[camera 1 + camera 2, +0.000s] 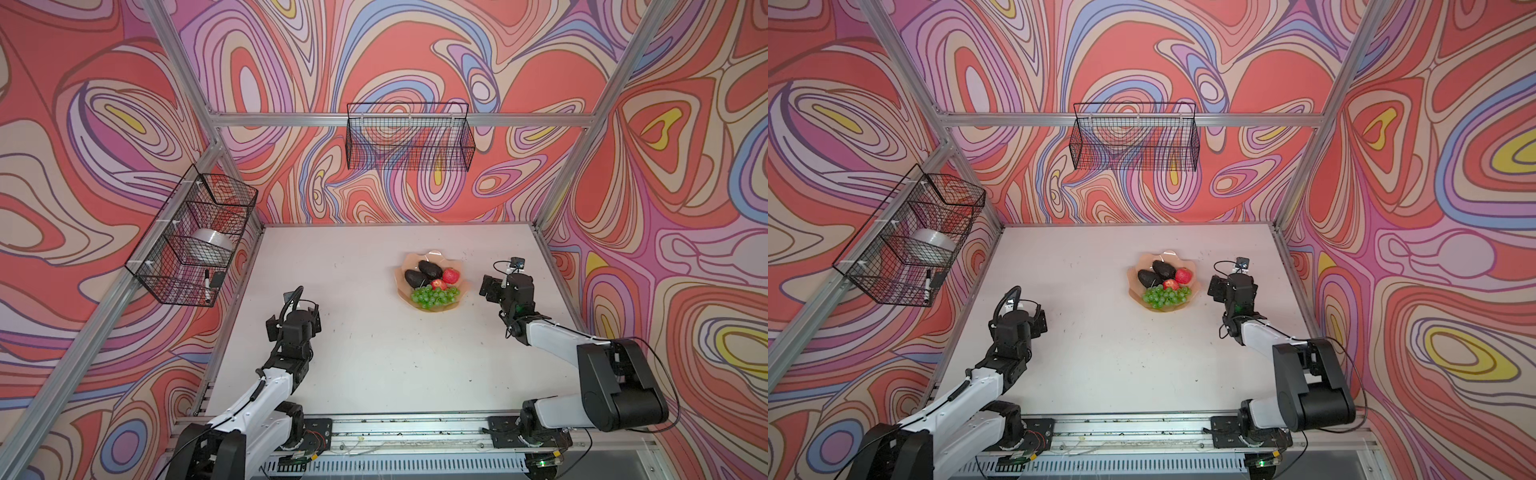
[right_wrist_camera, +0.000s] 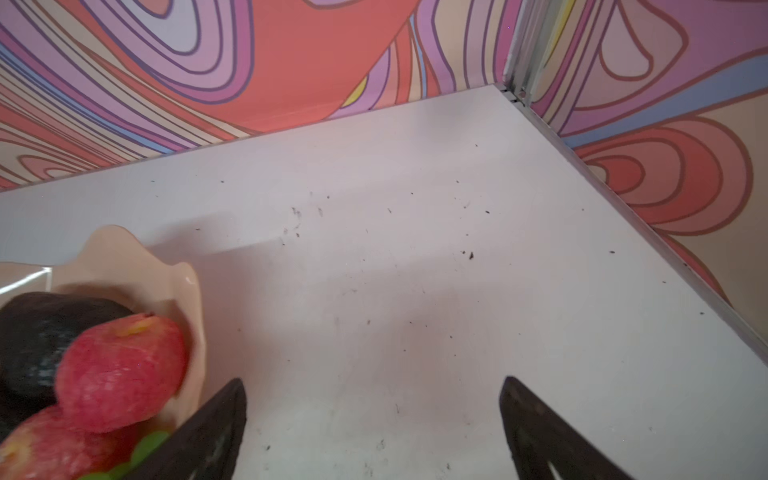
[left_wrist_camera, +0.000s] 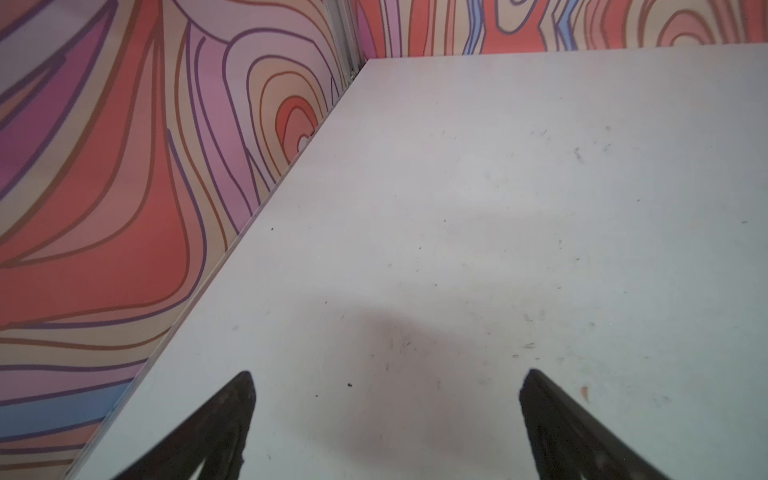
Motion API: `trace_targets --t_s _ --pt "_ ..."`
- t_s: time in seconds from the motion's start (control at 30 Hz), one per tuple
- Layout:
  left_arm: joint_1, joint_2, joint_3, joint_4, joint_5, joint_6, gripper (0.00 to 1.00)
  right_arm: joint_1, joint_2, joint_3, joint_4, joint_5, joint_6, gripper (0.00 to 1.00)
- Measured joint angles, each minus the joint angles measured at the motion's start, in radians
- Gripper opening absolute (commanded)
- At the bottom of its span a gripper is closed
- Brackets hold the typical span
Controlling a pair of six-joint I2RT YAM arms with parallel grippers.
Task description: Place and organize the fake fruits in the fruit bowl
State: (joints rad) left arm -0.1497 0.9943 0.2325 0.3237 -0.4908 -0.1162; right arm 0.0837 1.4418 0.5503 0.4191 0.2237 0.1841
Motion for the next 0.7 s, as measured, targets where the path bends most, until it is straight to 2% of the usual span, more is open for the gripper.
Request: trace_targets --t_s 0.2,0.47,0.57,0.7 --pt "0.067 0.148 0.003 0.203 0.106 0.035 1.0 -0.058 0.052 -0.104 0.281 0.014 -0.065 0.98" --pt "0.092 0.374 0.098 0.377 0.213 0.064 1.0 -0.077 0.242 -0.17 0.59 -0.023 -0.097 0.98" --pt "0.098 0.508 0.1 0.536 0.248 0.068 1.0 -0.077 0.264 -0.183 0.631 -0.029 -0.101 0.98" --pt "0.099 0.541 0.101 0.541 0.255 0.068 1.0 -0.077 0.265 -0.182 0.679 -0.01 -0.1 0.98"
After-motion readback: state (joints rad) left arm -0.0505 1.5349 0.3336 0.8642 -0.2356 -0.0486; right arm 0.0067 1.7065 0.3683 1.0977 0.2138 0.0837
